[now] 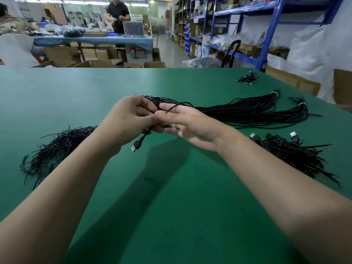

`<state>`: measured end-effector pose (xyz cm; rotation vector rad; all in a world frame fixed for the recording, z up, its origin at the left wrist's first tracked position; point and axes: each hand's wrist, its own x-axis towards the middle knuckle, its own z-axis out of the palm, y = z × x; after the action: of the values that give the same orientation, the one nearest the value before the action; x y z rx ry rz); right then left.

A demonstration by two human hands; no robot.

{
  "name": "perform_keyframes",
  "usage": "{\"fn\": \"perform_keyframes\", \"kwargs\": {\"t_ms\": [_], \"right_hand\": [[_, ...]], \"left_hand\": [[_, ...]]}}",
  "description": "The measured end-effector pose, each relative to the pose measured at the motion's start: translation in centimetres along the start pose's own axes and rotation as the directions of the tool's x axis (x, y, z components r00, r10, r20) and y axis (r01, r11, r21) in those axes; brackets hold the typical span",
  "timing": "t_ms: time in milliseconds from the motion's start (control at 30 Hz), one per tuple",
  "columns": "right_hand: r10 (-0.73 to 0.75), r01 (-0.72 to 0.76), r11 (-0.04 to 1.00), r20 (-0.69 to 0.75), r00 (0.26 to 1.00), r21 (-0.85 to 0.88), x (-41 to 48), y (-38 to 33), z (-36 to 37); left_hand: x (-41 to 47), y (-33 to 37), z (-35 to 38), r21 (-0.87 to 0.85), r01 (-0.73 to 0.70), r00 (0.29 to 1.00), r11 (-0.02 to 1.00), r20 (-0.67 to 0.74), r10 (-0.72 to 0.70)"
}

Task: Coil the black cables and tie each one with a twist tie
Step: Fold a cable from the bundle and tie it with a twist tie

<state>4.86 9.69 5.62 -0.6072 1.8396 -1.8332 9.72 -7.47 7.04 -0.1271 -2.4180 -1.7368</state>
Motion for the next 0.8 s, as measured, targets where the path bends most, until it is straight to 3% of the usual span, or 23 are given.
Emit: {"fn": "perform_keyframes", "kwargs": {"t_ms": [100,200,300,367,533,600,800], "right_hand": [[-0.04,0.087,0.919,-0.128,0.991,0.385,-1.4,-1.0,2.4],[0.027,0.139,0.863,-0.319,0.947,0.486,-2.9,-1.4,3.2],[0.077,0.175,0.814,-0.4,0.913,0.554,-4.6,-1.5,2.8],[0.141,0.097,0.821,-0.363,0.921,0.563,-6.0,-1.5,2.8],[0.155,-0.118,0.874,-0.04,0.987,0.471,-8.7,-1.4,4.0],[0.146,-0.158,0.886,0.062,0.987,0.436,-9.6,-1.5,4.3],[0.203,-0.239,0.924,0.147,0.968,0.298,-12.0,-0.6,3.9]], "left_hand": [[-1.1,1.1,0.4,0.032,-0.016,0.989,0.999,0.147,0.011],[-1.7,1.8,0.4,0.17,-0.054,0.968,0.984,0.251,0.009],[-1.3,2.2,-0.1,0.274,-0.152,0.983,0.95,0.139,0.117],[-1.0,2.2,-0.4,0.336,-0.275,0.961,0.901,0.079,0.265],[-2.1,2.3,1.5,0.469,-0.583,0.807,0.664,0.431,0.404],[-2.4,2.0,2.6,0.431,-0.634,0.76,0.642,0.499,0.415],[-1.7,2.2,1.9,0.487,-0.67,0.741,0.56,0.393,0.544]]}}
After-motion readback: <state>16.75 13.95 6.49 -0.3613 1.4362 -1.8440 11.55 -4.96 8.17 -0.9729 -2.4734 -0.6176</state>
